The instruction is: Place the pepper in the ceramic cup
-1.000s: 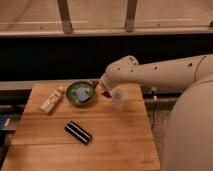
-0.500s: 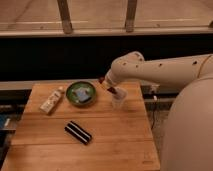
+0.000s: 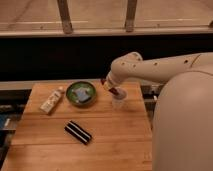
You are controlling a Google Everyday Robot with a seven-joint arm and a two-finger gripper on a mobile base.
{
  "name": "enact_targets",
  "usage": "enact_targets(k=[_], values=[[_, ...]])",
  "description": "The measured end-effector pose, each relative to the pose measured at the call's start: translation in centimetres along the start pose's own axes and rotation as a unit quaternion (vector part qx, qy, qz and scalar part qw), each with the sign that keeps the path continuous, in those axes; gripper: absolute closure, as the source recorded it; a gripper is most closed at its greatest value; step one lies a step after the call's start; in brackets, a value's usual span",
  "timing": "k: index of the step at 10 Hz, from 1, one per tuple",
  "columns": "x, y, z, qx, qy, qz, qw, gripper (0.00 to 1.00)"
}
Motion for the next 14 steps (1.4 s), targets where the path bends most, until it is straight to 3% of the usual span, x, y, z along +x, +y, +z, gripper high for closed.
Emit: enact_targets(k=[3, 8, 12, 13, 14], values=[[0.8, -1.1, 1.0, 0.001, -0.005, 0.018, 0.9998, 1.00], [1.5, -3.5, 0.9, 0.012, -0.035, 0.052, 0.9979, 1.00], [2.4, -4.5, 1.7, 0.006, -0.046, 0.081, 0.9956, 1.00], [2.5, -4.5, 1.8, 0.003, -0.048, 0.085, 0.9952, 0.98], [2.3, -4.2, 2.1, 0.000, -0.050, 0.085, 0.9952, 0.90]])
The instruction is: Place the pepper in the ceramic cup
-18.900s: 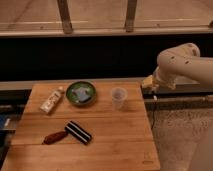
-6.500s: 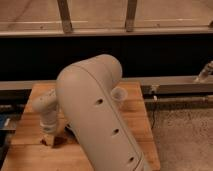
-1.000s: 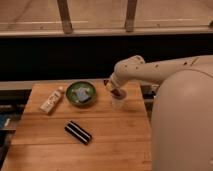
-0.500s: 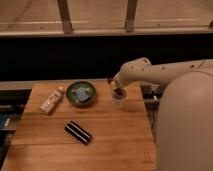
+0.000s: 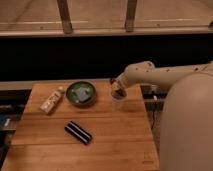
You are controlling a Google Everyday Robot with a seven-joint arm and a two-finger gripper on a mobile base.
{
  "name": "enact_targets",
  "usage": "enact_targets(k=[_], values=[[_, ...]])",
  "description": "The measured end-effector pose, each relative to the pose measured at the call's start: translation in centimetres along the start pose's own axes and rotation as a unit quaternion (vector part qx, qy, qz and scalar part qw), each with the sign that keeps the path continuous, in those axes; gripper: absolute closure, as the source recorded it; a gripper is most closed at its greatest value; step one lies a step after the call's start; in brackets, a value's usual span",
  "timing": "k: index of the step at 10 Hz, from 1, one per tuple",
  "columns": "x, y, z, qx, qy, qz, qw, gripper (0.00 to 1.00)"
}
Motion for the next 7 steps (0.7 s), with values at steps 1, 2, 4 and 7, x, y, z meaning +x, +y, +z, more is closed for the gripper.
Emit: enact_targets(k=[1, 2, 4, 7], values=[[-0.09, 0.27, 0.23, -0.003, -0.001, 0.000, 1.0000, 0.81], [-0.11, 0.43, 0.43, -0.006, -0.002, 0.001, 1.0000, 0.69], [-0.29, 0.86, 0.75, -0.011, -0.004, 0.000, 0.9999, 0.51], [-0.15, 1.18, 0.94, -0.015, -0.002, 0.002, 0.9999, 0.22]])
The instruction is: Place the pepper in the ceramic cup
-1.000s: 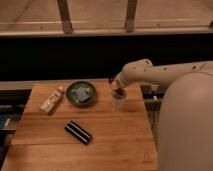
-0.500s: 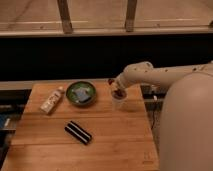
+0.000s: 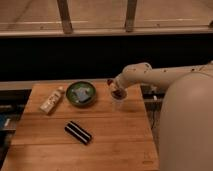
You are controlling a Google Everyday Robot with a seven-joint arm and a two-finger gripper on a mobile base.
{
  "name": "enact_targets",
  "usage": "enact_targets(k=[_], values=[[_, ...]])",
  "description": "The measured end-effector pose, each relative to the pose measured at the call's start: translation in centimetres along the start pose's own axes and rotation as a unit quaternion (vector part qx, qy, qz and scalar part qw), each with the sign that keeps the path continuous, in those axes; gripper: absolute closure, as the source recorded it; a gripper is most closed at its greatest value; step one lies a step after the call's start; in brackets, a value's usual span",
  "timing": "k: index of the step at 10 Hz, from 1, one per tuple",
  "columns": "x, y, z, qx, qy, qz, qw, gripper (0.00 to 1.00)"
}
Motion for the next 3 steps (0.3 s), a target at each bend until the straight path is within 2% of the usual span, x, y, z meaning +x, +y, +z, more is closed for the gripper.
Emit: enact_targets(k=[3], values=[[0.00, 0.07, -0.16, 0.000, 0.000, -0.001, 1.0000, 0.20]])
